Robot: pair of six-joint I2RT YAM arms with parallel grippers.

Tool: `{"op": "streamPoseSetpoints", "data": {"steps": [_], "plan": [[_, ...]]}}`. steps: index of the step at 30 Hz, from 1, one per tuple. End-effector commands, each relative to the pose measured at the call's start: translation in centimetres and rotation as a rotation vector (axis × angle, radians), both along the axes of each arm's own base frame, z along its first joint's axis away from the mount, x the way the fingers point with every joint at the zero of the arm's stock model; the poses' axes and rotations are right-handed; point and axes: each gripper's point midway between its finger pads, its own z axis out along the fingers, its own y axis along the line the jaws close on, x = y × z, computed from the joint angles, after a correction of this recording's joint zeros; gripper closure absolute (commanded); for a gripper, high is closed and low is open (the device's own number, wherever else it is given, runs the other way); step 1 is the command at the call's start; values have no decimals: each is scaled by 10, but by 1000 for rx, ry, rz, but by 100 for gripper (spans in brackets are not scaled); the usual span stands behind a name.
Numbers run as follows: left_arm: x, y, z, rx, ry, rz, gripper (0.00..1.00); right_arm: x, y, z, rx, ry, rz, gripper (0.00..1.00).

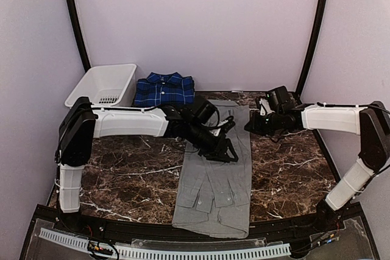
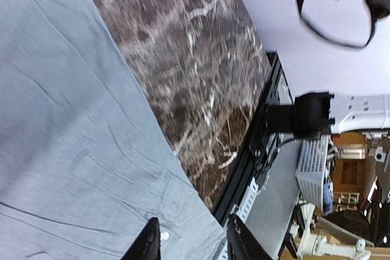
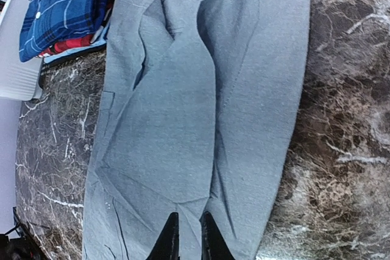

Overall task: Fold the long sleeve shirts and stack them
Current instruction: Smooth out the rectangle-folded shirt at the center of the board.

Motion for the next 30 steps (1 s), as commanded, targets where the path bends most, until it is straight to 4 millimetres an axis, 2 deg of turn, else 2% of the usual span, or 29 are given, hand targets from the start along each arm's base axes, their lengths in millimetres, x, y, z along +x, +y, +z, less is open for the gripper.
{"op": "streamPoseSetpoints", "data": {"steps": [1, 2, 5, 6, 7, 11, 12, 13, 14, 15, 20, 23, 26, 30], "plan": [[74, 26, 36, -87, -118, 200, 66, 17, 32, 23, 79, -87, 83, 89], [89, 34, 33, -86, -123, 236, 69, 20, 38, 20, 88, -88, 95, 89], [119, 45, 26, -108, -141, 287, 73, 34, 54, 16, 120, -94, 126, 89], [130, 50, 18, -106, -134, 301, 75, 40, 59, 15, 128, -93, 136, 89], [137, 50, 19, -124, -146, 305, 76, 44, 63, 11, 130, -85, 144, 89], [163, 54, -2, -153, -140, 316, 80, 75, 83, 7, 154, -123, 169, 89], [168, 54, -1, -164, -146, 319, 80, 85, 90, 10, 163, -138, 178, 89], [171, 53, -12, -158, -136, 311, 81, 93, 94, -2, 163, -121, 181, 89], [174, 52, -11, -159, -137, 309, 81, 102, 99, -6, 171, -119, 187, 89], [176, 52, -22, -146, -127, 307, 81, 109, 101, -11, 175, -113, 187, 89], [185, 62, -59, -83, -96, 343, 84, 150, 100, -39, 199, -83, 163, 90], [190, 75, -82, -37, -74, 379, 85, 167, 96, -65, 209, -36, 158, 90], [190, 82, -97, -10, -55, 390, 85, 180, 90, -80, 250, -3, 154, 90], [186, 85, -107, 9, -39, 388, 86, 196, 83, -89, 327, 34, 126, 90]]}}
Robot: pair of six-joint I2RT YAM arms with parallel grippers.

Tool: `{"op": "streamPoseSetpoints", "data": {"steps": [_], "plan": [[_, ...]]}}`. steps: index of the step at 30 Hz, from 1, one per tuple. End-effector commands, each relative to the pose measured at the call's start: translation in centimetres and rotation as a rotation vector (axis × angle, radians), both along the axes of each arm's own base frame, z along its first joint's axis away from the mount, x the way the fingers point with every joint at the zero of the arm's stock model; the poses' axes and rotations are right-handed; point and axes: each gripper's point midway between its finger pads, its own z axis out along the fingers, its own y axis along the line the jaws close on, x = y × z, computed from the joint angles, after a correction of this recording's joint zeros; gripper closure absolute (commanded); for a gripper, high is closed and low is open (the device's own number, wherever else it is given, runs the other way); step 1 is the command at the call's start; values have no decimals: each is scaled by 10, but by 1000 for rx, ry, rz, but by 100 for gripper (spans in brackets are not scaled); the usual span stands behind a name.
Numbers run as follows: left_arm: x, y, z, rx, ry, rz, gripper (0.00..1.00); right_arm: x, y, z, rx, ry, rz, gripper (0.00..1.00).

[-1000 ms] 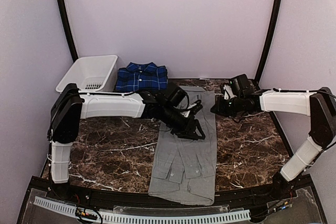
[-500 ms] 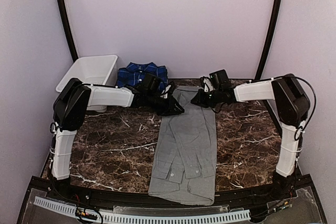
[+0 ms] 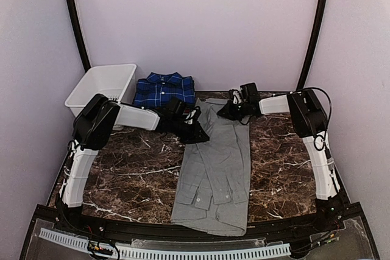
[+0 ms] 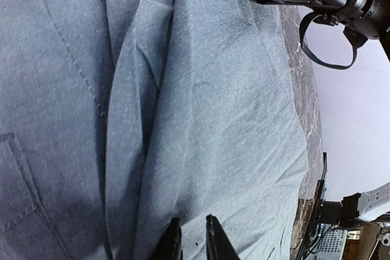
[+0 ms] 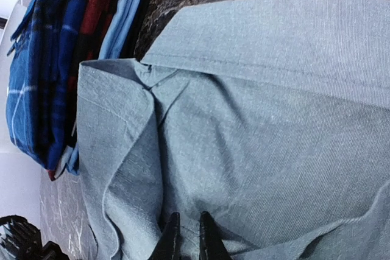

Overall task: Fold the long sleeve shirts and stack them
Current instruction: Smooth out the rectangle-folded shirt at the center of the board.

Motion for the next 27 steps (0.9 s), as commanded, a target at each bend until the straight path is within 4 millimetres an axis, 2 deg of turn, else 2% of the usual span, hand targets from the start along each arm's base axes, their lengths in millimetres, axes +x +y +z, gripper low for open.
{"op": "streamPoseSetpoints", "data": {"steps": [1, 6, 10, 13, 17, 21, 27], "plan": [[-2, 10, -16, 31, 17, 12, 86, 16, -7, -9, 77, 57, -20, 90], [-3, 10, -17, 32, 22, 9, 86, 21, -11, -13, 102, 76, -27, 90], [-2, 9, -16, 31, 22, 11, 86, 29, -16, -3, 119, 64, -23, 89], [0, 9, -12, 29, 16, 14, 87, 35, -16, 23, 125, 15, -3, 86], [7, 5, -2, 25, -11, 16, 86, 29, -17, 66, 109, -47, 28, 78], [16, 1, 10, 18, -46, 17, 86, 7, -16, 93, 106, -81, 53, 74], [26, -5, 31, 2, -87, 19, 85, -57, -2, 109, 104, -87, 104, 74]]}}
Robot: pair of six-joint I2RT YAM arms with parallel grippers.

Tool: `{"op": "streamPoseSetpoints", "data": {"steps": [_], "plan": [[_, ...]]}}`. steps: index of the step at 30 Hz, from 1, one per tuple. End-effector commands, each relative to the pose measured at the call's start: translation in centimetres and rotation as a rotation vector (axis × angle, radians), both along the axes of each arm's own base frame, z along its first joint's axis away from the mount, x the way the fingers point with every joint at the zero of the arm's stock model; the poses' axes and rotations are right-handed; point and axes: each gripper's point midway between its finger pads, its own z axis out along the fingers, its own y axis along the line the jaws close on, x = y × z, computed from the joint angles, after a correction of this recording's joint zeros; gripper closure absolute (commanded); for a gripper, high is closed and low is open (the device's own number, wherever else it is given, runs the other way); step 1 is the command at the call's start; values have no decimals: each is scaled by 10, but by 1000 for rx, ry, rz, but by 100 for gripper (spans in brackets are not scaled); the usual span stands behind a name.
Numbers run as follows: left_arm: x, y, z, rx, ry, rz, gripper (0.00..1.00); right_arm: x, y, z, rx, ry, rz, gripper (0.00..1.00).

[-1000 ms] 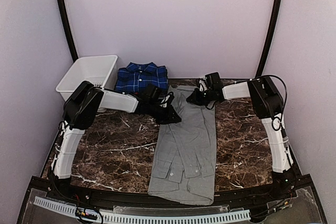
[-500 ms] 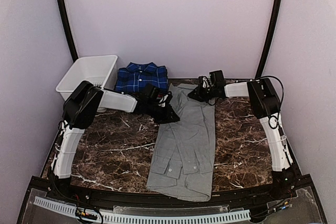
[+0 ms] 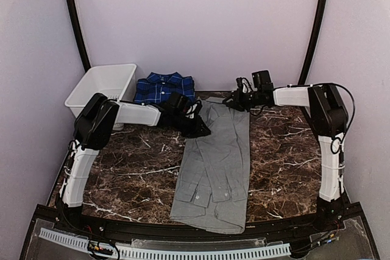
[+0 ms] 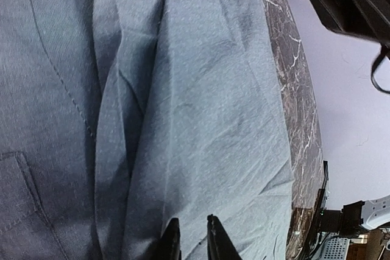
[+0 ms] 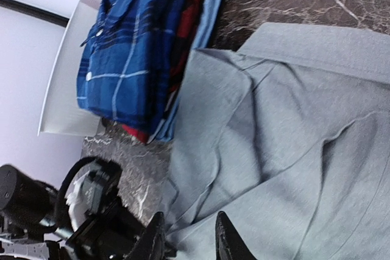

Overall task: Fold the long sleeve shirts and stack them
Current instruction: Smooth out the rectangle-folded shirt at the center of the board.

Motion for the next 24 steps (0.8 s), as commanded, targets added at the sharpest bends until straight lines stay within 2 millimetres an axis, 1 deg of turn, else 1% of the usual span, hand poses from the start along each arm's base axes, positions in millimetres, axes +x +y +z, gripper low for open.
{"op": "streamPoseSetpoints", "data": {"steps": [1, 4, 5, 7, 9, 14, 15, 16, 17, 18, 19, 20, 21, 22, 23, 24], "plan": [[10, -3, 19, -1, -48, -1, 85, -46, 21, 31, 31, -79, 68, 74], [15, -5, 29, -4, -71, -1, 84, -79, 28, 26, 58, -44, 94, 76], [16, -4, 29, 5, -71, 0, 84, -88, 29, 21, 58, -28, 101, 77], [18, -4, 33, 10, -80, 2, 84, -103, 31, 17, 62, -21, 111, 79], [19, -3, 37, 19, -88, 6, 85, -116, 28, 4, 55, 9, 109, 81], [13, 9, 41, 59, -97, 24, 85, -129, 21, -29, 32, 81, 103, 85], [9, 13, 44, 64, -99, 24, 85, -131, 20, -35, 25, 91, 102, 85], [8, 15, 52, 61, -111, 29, 85, -132, 18, -41, 15, 101, 97, 85], [3, 19, 46, 75, -98, 29, 85, -133, 16, -48, 5, 115, 92, 85], [1, 22, 53, 70, -109, 30, 85, -133, 13, -54, -3, 125, 85, 85], [-5, 26, 46, 83, -94, 29, 85, -133, 9, -60, -13, 137, 77, 86], [-6, 28, 53, 82, -106, 33, 85, -133, 4, -66, -22, 148, 65, 86], [-11, 33, 47, 95, -93, 34, 85, -134, -1, -71, -30, 160, 52, 86], [-13, 35, 51, 98, -101, 37, 85, -134, -7, -76, -33, 168, 41, 86], [-18, 39, 47, 107, -93, 38, 85, -134, -13, -78, -35, 173, 29, 86], [-19, 41, 52, 107, -101, 41, 85, -134, -19, -82, -41, 179, 17, 86]]}}
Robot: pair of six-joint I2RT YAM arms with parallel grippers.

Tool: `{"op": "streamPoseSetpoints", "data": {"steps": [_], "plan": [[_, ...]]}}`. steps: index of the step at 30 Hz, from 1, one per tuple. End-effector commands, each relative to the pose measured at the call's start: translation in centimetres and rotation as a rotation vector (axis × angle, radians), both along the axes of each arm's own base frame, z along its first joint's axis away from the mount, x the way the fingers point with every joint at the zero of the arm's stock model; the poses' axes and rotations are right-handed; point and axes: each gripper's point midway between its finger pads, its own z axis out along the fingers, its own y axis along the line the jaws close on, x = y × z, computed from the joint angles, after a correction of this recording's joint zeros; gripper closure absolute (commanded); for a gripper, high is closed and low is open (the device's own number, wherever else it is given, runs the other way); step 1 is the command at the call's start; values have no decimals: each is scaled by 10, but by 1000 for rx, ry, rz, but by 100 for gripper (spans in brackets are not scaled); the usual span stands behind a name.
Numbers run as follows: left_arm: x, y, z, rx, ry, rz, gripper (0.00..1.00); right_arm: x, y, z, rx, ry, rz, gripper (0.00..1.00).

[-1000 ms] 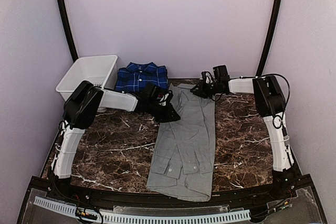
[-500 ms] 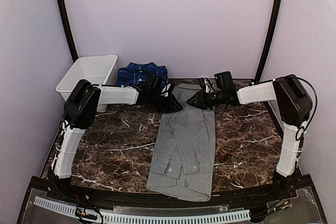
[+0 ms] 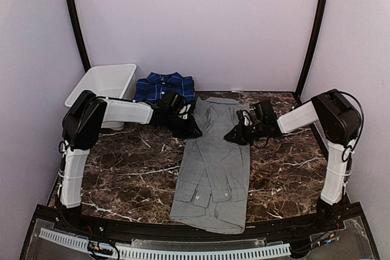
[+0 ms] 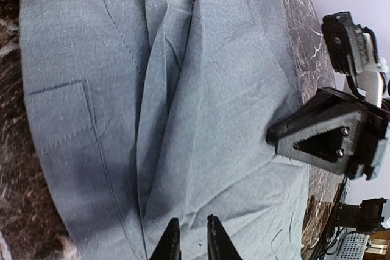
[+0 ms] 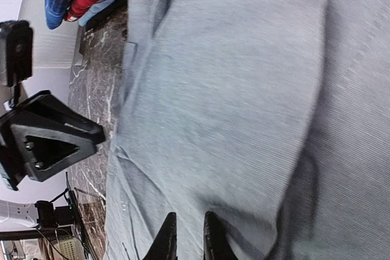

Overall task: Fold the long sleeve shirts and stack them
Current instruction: Smooth out the rectangle-folded shirt at the center of the board.

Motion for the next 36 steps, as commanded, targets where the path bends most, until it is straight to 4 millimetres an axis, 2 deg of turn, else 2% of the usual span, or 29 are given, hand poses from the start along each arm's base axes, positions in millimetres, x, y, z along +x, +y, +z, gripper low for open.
{"op": "streamPoseSetpoints", "data": {"steps": [1, 8, 17, 23, 27, 30, 33, 36], "plan": [[-9, 15, 38, -4, -66, 7, 85, 4, -29, -24, -34, 19, -66, 86], [-17, 22, 31, 8, -59, 9, 85, 10, -59, -33, -75, 35, -147, 87], [-14, 13, 20, -23, -26, 6, 85, 27, -92, -39, -112, 41, -228, 87], [-16, 13, 22, -15, -19, -4, 85, 44, -89, -13, -129, -25, -199, 86], [-22, 15, 25, -10, 1, -11, 85, 37, -88, 17, -129, -80, -188, 85], [-28, 16, 29, -23, 17, -17, 85, 25, -86, 28, -137, -99, -177, 84], [-36, 19, 28, -28, 37, -27, 85, 9, -80, 28, -146, -98, -158, 84], [-45, 23, 28, -28, 51, -31, 85, -5, -81, 13, -161, -64, -161, 84]]}}
